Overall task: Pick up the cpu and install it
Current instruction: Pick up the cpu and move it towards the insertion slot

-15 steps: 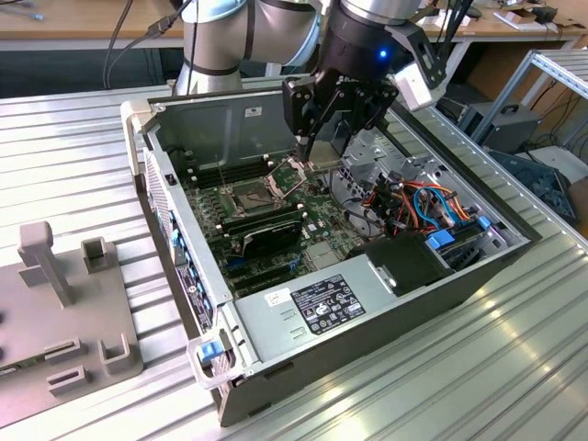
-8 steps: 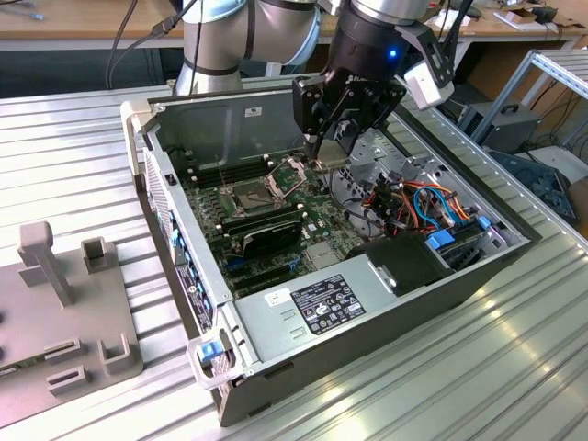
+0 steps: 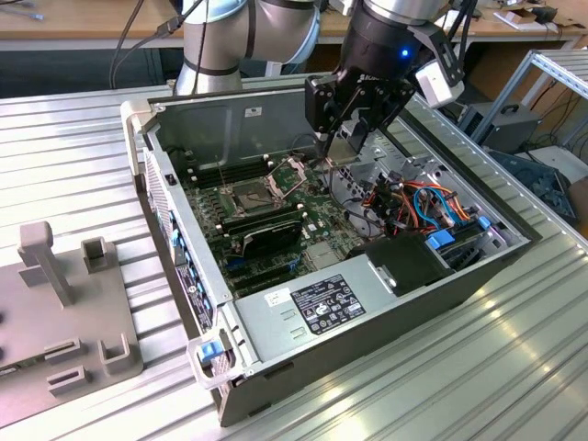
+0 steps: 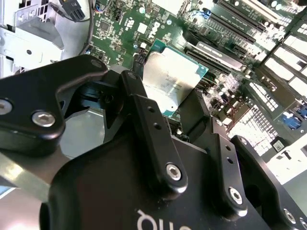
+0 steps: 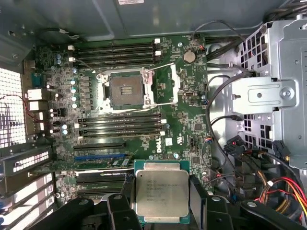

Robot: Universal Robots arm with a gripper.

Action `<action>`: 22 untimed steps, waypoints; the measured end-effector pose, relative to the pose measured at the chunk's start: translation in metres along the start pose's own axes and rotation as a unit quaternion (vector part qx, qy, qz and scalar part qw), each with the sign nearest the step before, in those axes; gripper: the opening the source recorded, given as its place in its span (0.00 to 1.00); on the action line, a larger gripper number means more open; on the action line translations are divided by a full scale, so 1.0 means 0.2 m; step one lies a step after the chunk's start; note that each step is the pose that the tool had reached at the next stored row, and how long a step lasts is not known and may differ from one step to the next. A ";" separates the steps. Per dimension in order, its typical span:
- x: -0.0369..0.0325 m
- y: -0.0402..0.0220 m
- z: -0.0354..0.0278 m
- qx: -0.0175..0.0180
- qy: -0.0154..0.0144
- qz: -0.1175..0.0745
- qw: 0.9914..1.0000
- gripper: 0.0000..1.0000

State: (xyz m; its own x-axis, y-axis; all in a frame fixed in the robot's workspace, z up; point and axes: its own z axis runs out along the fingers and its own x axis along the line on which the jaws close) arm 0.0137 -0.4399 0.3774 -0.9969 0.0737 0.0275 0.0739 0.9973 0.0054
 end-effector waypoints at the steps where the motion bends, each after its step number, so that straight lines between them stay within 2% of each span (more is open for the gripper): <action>1: 0.000 0.000 0.000 0.000 0.000 0.000 1.000 0.55; 6: -0.001 0.001 0.001 0.000 0.000 0.000 1.000 0.55; 8: 0.011 0.005 0.006 0.000 0.000 0.000 1.000 0.55; 12: 0.079 0.016 0.033 0.000 0.000 0.000 1.000 0.55; 14: 0.128 0.024 0.064 0.000 0.000 0.000 1.000 0.55; 16: 0.146 0.034 0.083 0.000 0.000 0.000 1.000 0.55; 18: 0.163 0.060 0.105 0.000 0.000 0.000 1.000 0.55; 19: 0.173 0.092 0.124 0.000 0.000 0.000 1.000 0.55; 22: 0.190 0.160 0.160 0.000 0.000 0.000 1.000 0.55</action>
State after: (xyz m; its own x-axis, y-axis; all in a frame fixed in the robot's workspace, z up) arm -0.0227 -0.4050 0.3467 -0.9969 0.0738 0.0268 0.0739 0.9972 0.0053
